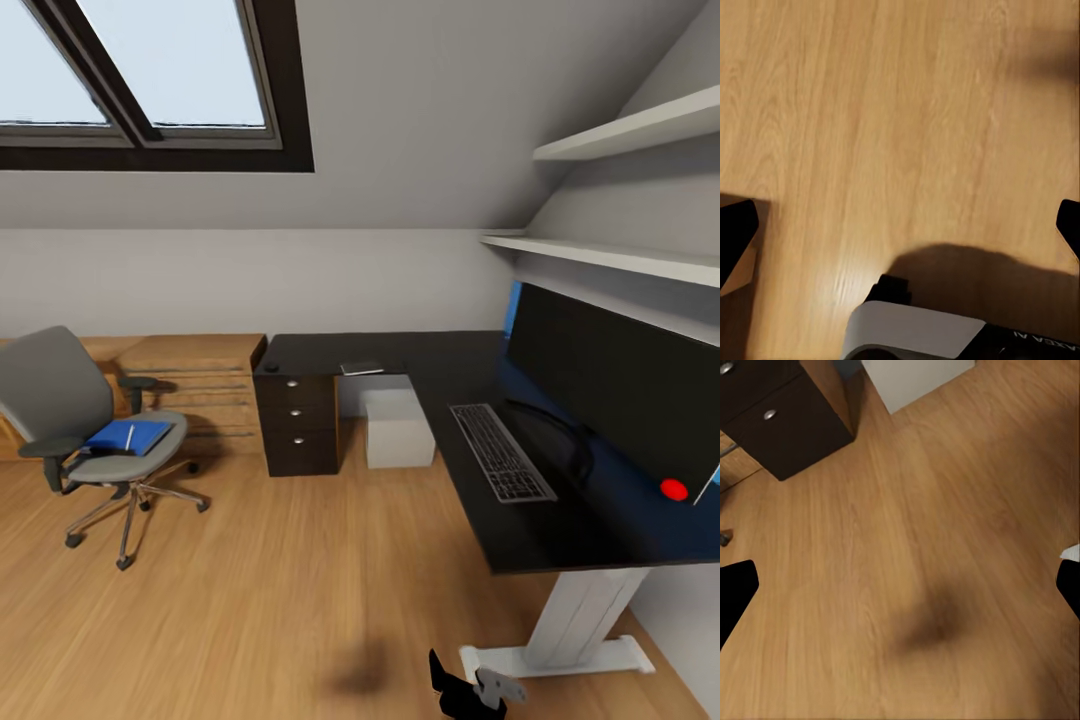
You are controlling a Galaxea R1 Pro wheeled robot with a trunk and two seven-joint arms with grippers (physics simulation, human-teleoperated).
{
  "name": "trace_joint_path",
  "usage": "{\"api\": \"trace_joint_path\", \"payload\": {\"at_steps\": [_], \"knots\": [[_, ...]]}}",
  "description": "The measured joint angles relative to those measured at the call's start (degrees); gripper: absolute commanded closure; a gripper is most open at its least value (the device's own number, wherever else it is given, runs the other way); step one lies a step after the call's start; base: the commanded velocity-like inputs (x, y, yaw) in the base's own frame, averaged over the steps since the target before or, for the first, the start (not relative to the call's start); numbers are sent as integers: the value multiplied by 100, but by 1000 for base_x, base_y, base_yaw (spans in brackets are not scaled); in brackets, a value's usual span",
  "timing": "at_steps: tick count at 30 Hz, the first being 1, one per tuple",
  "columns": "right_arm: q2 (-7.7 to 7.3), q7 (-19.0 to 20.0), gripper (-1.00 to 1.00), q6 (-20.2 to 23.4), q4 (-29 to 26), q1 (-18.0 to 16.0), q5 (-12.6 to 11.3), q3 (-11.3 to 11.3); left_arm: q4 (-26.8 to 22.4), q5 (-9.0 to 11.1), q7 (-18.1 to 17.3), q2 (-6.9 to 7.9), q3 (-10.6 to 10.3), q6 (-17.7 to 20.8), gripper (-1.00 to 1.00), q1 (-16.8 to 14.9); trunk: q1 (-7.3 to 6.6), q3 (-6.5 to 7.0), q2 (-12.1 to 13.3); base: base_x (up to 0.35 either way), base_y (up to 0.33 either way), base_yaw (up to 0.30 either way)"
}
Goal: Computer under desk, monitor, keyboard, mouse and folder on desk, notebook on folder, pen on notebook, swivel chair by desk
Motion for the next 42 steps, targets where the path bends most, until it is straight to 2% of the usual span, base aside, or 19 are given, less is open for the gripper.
{"api": "trace_joint_path", "payload": {"at_steps": [7, 21, 29, 36, 42], "knots": [[5, -5, -100, -1, 7, 0, -3, 1, 1, -1, 0, -1, 1, 1, -100, 0, 0, 0, 0, 329, 34, 0], [9, -52, -100, 0, 5, 1, 7, 8, 7, -2, -7, 0, 2, 1, -100, 1, 0, 0, 0, 304, 198, 0], [9, -53, -100, -2, 3, 0, 12, 8, 6, 1, -17, 15, 0, -25, -100, -1, 2, 0, 0, 240, 29, 0], [5, -53, -100, -2, 4, 0, 12, 7, -2, -15, -15, 32, 14, -616, -100, 1, 3, 0, 0, 45, 2, 0], [1, -53, -100, -2, 8, 0, 12, 2, -2, -16, -11, 34, 22, -779, -100, 0, 1, 0, 0, 232, 0, 0]]}}
